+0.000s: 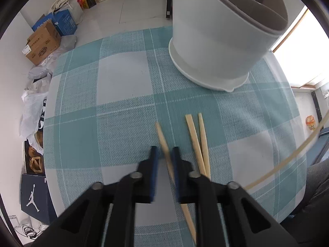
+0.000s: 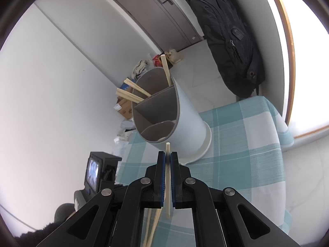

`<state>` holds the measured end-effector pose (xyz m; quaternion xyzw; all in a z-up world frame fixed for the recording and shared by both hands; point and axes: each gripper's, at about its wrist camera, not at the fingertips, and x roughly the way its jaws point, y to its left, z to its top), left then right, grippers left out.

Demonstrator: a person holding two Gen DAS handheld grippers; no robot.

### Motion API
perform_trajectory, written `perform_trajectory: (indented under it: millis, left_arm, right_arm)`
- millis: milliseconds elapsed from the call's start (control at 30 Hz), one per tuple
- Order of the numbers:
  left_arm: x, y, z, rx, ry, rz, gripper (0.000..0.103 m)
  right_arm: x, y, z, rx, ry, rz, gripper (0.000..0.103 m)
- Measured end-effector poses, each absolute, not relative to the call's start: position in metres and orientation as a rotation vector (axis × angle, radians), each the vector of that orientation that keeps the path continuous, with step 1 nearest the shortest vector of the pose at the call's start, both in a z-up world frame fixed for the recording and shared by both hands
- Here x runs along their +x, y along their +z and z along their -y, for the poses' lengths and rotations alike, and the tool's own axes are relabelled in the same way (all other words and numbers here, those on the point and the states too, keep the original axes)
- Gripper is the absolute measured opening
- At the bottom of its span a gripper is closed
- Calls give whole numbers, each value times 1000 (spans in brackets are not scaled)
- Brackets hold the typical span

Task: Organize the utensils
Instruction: 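Grasp a loose chopstick with the left tool while right holds its chopstick, then lift both held chopsticks up over the utensil holder opening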

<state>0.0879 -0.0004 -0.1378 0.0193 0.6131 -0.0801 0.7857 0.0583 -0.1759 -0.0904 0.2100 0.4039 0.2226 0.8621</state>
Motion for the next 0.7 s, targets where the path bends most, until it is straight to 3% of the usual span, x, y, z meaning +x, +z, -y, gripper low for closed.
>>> perform_trajectory:
  millis: [200, 500, 700]
  left_arm:
    - [92, -139, -14, -37, -163, -1299, 1]
    - [59, -79, -25, -127, -146, -1024, 1]
    - [39, -55, -20, -124, -177, -933, 1]
  right_arm:
    - [60, -89, 172, 430, 461, -838, 4]
    - [46, -78, 152, 333, 496, -780, 4]
    - [29, -69, 140, 275, 506, -716, 4]
